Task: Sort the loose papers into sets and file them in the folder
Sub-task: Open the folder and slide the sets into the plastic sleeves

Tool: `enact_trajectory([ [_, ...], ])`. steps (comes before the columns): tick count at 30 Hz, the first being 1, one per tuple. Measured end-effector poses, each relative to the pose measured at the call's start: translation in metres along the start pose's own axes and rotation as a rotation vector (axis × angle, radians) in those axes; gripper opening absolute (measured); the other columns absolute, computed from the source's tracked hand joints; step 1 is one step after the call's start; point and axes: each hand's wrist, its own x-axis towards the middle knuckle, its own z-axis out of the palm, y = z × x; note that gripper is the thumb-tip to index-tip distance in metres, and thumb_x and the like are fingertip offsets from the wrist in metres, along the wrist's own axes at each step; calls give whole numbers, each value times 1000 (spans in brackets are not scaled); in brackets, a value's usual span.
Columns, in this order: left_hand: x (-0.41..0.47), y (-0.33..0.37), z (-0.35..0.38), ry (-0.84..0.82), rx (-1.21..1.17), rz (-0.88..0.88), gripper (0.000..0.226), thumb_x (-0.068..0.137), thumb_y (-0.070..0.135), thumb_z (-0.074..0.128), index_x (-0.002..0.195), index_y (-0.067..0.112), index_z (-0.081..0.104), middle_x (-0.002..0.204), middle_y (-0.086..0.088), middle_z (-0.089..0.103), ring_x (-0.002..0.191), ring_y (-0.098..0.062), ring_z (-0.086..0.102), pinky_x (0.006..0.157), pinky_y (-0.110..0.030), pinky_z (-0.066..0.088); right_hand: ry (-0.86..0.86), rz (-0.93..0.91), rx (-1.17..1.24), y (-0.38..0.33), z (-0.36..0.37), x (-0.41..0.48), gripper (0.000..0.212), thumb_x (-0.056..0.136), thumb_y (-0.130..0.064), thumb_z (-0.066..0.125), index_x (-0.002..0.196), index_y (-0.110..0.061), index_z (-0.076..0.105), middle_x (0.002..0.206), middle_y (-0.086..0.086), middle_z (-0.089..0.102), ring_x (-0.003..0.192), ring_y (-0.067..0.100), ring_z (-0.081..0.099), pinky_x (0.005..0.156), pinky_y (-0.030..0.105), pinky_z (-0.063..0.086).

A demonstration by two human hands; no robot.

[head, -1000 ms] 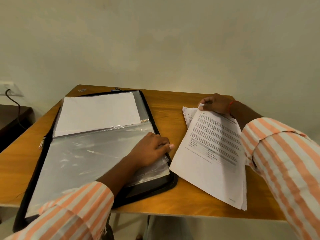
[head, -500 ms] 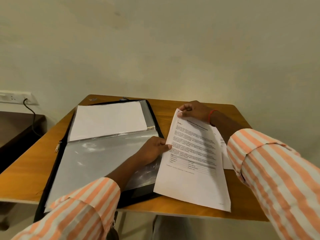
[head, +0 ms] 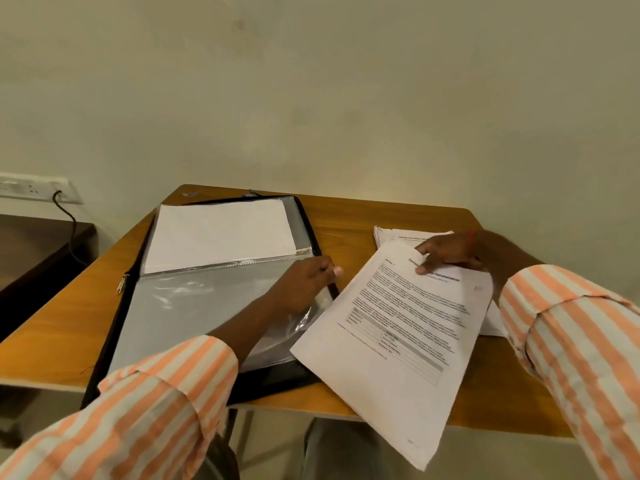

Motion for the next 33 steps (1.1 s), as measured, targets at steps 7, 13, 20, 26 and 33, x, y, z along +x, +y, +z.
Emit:
enact_trajectory([
  [7, -1, 26, -36, -158, 225, 199, 39, 102, 45, 53, 67, 31, 61, 59, 10, 56, 57, -6, 54, 63, -30, 44, 170, -85, 151, 67, -33, -45, 41, 91, -21, 71, 127, -4, 62, 127, 12, 68, 114, 26, 67, 97, 34, 54],
  [13, -17, 47, -39, -342, 431, 282, 23, 94, 39, 69, 71, 34, 67, 74, 12, 66, 78, -9, 62, 76, -17, 42, 490, -203, 483, 100, -38, -62, 33, 96, -5, 59, 129, -3, 60, 134, 10, 64, 115, 26, 65, 99, 35, 54],
  [20, -32, 41, -23, -323, 702, 335, 8, 95, 41, 65, 88, 37, 64, 88, 21, 59, 98, -1, 45, 106, -39, 24, 822, -210, 318, 85, -7, -66, 35, 93, -5, 67, 127, 0, 62, 121, 9, 63, 92, 26, 62, 74, 28, 50],
  [26, -40, 38, -20, -245, 756, 349, 6, 97, 43, 61, 93, 38, 63, 94, 13, 60, 104, -7, 46, 103, -39, 26, 857, -280, 380, 74, 19, -58, 37, 92, -3, 67, 129, 1, 61, 123, 15, 65, 93, 28, 63, 75, 24, 54],
  [33, -47, 26, -16, -180, 748, 328, 17, 98, 39, 59, 107, 33, 72, 98, 13, 55, 103, -6, 41, 101, -38, 25, 914, -365, 448, 71, 33, -65, 38, 95, 2, 61, 133, 4, 57, 117, 11, 60, 78, 12, 61, 50, 6, 47],
])
